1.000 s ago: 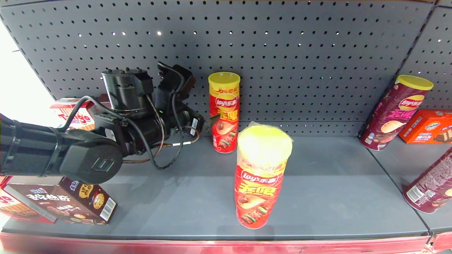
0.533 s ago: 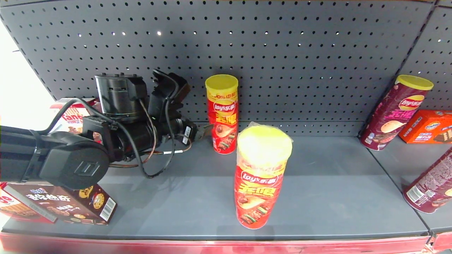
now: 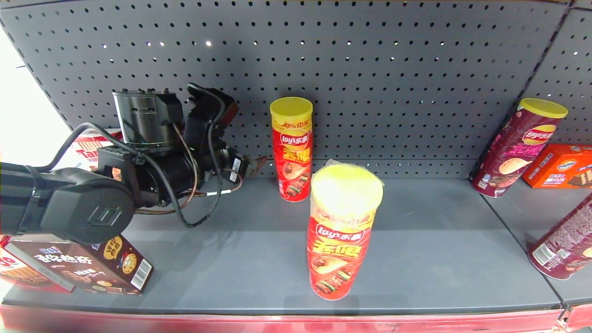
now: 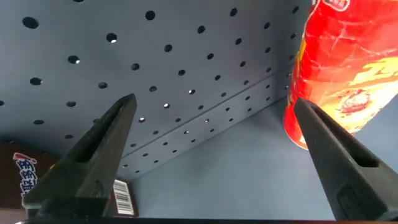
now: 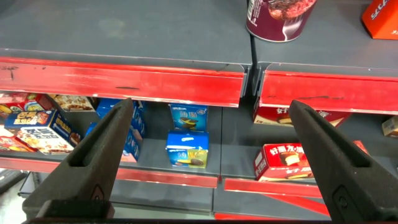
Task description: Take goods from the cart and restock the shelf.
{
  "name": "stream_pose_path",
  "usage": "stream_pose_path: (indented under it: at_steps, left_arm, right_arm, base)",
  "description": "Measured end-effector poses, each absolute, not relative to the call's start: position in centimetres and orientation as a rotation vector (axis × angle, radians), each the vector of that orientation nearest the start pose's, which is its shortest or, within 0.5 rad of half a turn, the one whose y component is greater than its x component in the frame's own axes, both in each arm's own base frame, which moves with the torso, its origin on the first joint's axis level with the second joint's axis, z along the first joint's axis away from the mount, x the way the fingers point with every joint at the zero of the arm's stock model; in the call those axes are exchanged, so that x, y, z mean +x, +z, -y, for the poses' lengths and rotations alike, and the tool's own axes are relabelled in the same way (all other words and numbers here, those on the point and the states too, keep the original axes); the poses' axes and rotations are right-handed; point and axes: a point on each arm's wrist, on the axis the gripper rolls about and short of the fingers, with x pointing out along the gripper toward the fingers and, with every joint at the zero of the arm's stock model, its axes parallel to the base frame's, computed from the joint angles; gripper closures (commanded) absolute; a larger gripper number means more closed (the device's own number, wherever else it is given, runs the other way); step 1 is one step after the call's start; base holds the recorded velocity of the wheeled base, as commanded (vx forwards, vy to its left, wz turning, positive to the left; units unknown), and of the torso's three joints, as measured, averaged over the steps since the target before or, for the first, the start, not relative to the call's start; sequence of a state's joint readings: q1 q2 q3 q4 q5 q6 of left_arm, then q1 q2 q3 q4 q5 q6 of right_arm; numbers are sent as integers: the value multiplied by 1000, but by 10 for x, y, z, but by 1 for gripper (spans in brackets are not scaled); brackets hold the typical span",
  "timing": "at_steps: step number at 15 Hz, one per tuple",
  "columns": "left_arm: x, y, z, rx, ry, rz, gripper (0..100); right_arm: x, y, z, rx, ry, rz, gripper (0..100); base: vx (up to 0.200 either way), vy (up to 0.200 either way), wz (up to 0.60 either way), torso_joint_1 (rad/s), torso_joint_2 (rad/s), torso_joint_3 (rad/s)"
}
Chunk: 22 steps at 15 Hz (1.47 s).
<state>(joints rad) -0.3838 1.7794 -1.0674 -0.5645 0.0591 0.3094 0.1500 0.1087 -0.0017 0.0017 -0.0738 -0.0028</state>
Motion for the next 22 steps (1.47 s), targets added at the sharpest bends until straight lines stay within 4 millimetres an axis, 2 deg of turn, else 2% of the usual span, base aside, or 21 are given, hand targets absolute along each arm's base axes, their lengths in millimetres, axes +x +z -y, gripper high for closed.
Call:
stream_pose_path:
  at_steps: [10,22]
  left_arm:
    - [334,201,137,379,-332,-137,0]
    - [342,192,163,383,-388,-139,0]
  right_arm:
    - [-14,78,4,-15,76,-108,0]
    - [-14,78,4,-15,76,-108,0]
  base:
    - [0,0,0,0,0,0]
    - [0,0,0,0,0,0]
